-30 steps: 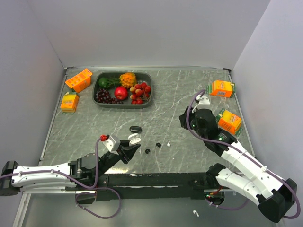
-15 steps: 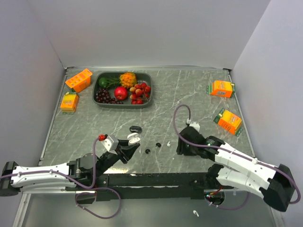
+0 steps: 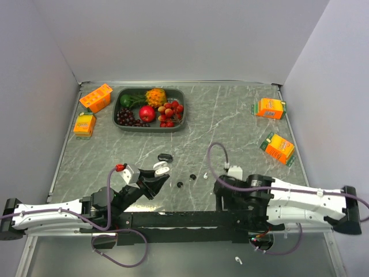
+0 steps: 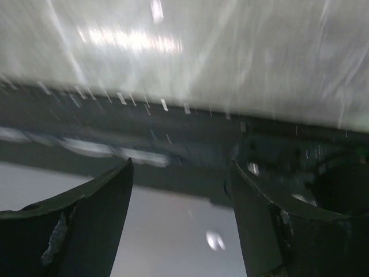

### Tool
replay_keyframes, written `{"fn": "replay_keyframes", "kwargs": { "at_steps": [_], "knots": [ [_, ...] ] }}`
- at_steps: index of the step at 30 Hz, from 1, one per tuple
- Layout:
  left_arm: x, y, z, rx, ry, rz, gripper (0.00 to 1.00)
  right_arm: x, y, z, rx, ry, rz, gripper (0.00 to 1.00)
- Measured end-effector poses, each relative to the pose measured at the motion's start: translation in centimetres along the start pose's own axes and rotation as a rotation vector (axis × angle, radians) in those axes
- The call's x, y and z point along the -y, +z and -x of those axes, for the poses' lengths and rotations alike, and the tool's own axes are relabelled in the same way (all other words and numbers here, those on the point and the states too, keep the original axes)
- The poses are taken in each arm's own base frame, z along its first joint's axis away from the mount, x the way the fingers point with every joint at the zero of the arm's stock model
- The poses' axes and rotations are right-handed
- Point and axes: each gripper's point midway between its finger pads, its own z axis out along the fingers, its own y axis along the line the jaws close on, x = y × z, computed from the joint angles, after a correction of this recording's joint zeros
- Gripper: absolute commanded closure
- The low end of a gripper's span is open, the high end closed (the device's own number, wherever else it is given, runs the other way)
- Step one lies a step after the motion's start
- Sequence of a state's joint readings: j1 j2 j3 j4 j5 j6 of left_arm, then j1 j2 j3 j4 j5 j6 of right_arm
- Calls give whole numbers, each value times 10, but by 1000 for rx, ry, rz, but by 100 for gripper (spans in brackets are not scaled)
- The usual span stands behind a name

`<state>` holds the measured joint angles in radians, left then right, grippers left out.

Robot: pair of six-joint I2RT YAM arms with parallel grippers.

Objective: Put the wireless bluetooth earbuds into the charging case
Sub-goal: Pick up the earbud from the center of the board.

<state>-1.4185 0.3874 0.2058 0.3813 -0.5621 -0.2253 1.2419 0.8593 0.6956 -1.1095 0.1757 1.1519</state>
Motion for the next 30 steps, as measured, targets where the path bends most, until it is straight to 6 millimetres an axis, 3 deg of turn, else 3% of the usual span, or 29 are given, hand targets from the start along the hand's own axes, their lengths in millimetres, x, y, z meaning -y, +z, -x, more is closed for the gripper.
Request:
{"fn": "replay_keyframes", "kwargs": {
  "at_steps": [6,13,22,30],
  "knots": [
    [0,-5,7,28,-24,-11,99,12,-9,-53,-139,-139,-133,26],
    [-2,-9,6,44,-36,-18,99,16,-24,-85,-220,-161,-154,28],
    [-1,-10,3,33,-30,-28,99,48,-25,-130,-335,-238,-272,34],
    [1,-11,2,32,-43,-47,99,39,-17,-156,-382,-282,-288,41]
  ]
}}
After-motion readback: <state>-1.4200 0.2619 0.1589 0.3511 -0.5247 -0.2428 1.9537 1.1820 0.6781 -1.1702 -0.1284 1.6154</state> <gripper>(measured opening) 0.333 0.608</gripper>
